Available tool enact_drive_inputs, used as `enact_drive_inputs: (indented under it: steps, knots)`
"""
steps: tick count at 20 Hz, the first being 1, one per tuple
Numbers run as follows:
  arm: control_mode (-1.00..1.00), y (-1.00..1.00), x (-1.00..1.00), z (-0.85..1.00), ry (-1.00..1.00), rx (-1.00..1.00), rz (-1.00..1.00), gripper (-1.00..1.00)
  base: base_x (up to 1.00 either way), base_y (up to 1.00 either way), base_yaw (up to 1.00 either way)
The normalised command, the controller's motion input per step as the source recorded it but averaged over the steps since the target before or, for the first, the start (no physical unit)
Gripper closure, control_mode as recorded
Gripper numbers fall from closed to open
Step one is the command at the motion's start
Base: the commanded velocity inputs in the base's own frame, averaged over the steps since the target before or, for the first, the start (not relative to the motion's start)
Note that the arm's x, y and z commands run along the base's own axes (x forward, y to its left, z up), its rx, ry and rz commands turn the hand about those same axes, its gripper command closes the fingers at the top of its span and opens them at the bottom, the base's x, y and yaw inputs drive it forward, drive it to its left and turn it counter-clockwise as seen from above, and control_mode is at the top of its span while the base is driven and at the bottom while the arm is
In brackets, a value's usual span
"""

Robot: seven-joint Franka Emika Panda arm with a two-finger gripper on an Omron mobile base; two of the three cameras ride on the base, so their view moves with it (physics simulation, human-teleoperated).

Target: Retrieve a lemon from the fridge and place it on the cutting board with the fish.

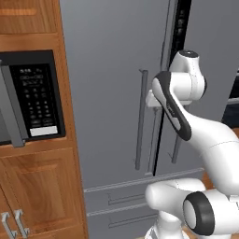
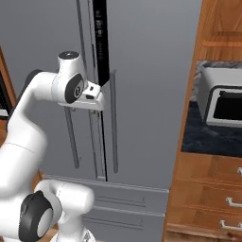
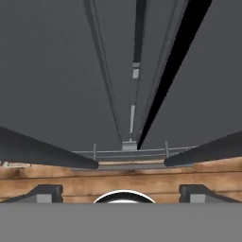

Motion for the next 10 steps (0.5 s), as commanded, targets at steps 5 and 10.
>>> enact_drive_inputs:
  steps: [5,10]
  knots:
    - [1.0,0.0,0.0,0.0,0.0,0.0,0.0,-1.0,-0.29,-0.34,-0.02]
    - [1.0,0.0,0.0,0.0,0.0,0.0,0.0,-1.0,-0.33,-0.42,0.0]
